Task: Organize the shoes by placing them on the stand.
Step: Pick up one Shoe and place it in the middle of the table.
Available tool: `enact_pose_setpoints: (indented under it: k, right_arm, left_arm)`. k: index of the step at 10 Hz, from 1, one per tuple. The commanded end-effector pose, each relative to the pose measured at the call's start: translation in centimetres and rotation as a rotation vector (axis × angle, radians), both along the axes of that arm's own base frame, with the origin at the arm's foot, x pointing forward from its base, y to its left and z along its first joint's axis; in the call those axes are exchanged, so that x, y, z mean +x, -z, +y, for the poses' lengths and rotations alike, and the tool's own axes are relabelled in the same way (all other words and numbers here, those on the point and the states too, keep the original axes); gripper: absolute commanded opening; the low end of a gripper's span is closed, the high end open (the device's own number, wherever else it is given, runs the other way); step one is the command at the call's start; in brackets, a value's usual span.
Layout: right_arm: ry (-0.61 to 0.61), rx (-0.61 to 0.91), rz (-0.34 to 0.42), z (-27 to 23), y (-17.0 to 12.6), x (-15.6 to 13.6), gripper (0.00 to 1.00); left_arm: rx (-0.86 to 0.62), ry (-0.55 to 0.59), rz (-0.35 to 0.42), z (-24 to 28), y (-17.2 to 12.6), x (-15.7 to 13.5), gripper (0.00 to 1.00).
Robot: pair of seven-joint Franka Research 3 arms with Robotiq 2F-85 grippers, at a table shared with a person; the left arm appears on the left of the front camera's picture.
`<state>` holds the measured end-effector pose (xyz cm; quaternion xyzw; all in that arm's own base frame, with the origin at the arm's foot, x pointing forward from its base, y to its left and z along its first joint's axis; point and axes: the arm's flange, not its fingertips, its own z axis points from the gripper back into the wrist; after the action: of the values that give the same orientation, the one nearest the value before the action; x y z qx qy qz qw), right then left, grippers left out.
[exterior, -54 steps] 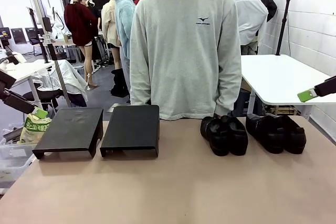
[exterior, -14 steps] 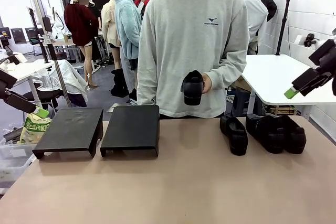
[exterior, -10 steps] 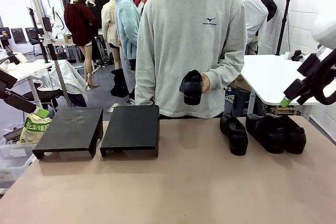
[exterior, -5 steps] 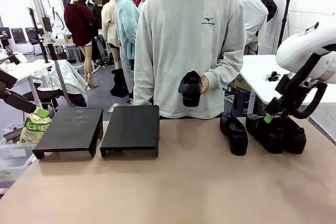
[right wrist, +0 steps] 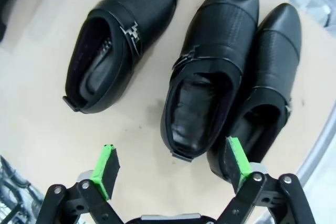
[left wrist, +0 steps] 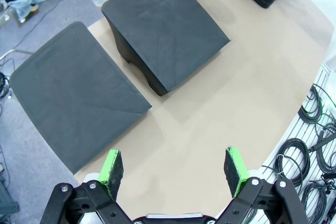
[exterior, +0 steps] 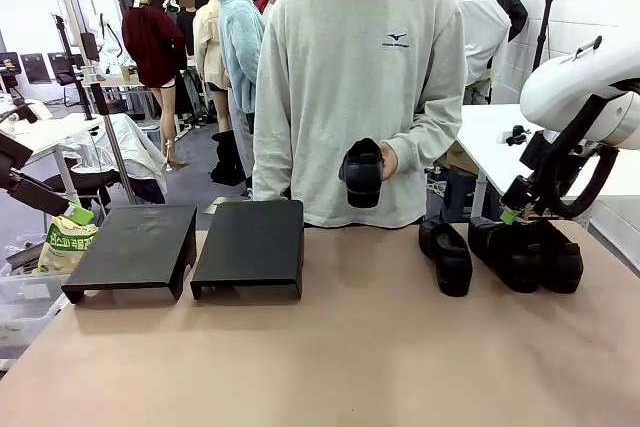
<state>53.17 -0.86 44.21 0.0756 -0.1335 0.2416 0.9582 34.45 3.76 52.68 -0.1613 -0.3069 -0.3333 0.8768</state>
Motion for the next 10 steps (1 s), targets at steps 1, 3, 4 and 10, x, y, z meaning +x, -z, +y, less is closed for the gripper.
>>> enact_pose_setpoints:
  k: [1,3,4,10]
  right_arm:
    - [0.027,-0.128,0.010,1.4,-1.8,0.7,1.00]
    - [0.047,-0.154,0.106,1.5,-0.1,1.6,1.00]
    - [0.056,-0.159,0.125,1.3,0.8,2.0,1.00]
    - [0.077,-0.255,0.112,2.5,1.7,2.1,0.77]
  left_arm:
    - [0.012,0.011,-0.004,0.3,0.1,0.0,1.00]
    - [0.012,0.011,-0.004,0.3,0.1,0.0,1.00]
    - [0.012,0.011,-0.004,0.3,0.1,0.0,1.00]
    - [0.012,0.011,-0.004,0.3,0.1,0.0,1.00]
